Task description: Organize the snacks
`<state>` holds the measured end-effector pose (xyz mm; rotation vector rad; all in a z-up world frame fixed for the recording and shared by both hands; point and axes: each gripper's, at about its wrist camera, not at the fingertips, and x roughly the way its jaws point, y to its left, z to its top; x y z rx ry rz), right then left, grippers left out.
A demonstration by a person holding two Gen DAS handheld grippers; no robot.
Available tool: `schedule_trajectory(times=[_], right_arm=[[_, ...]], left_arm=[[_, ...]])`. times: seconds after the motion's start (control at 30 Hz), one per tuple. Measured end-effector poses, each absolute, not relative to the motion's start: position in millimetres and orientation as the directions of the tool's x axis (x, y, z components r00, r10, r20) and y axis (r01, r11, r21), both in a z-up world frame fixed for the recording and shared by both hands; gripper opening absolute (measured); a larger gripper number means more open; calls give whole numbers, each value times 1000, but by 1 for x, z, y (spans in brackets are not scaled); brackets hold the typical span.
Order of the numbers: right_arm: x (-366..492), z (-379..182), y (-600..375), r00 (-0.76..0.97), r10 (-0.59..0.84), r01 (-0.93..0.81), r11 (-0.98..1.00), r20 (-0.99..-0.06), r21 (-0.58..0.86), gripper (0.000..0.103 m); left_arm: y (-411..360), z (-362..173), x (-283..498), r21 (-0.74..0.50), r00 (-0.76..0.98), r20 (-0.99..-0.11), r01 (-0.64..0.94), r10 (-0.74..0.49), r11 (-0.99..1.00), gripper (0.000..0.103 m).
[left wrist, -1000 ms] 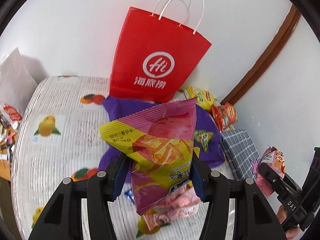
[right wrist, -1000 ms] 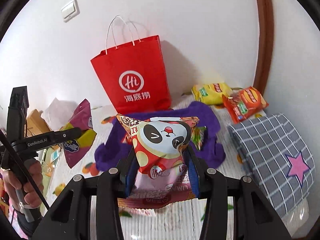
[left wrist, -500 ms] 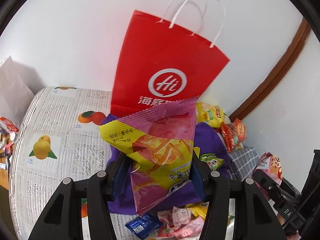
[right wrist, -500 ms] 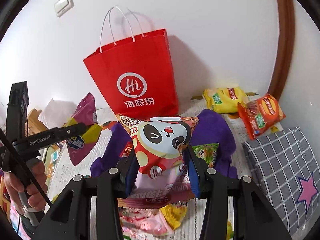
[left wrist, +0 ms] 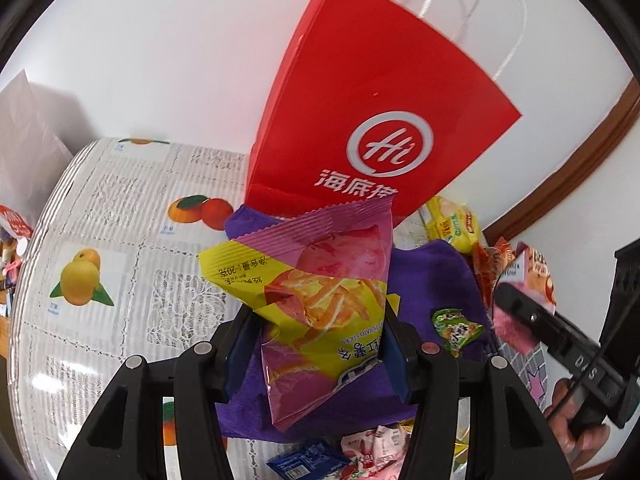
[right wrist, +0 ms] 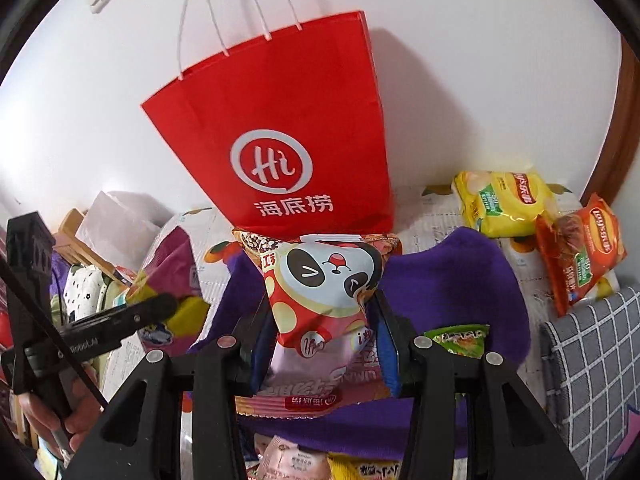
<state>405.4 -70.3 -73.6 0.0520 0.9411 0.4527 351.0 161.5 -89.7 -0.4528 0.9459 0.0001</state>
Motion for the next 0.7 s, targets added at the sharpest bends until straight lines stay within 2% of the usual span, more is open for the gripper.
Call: schedule_trajectory(times=[0.7], right_arm=[[435,-131,-73,330,337,-365,907,-882,210,45]], left_arm=[[157,-110,363,-380,542,-811,-198,-221,904,53]])
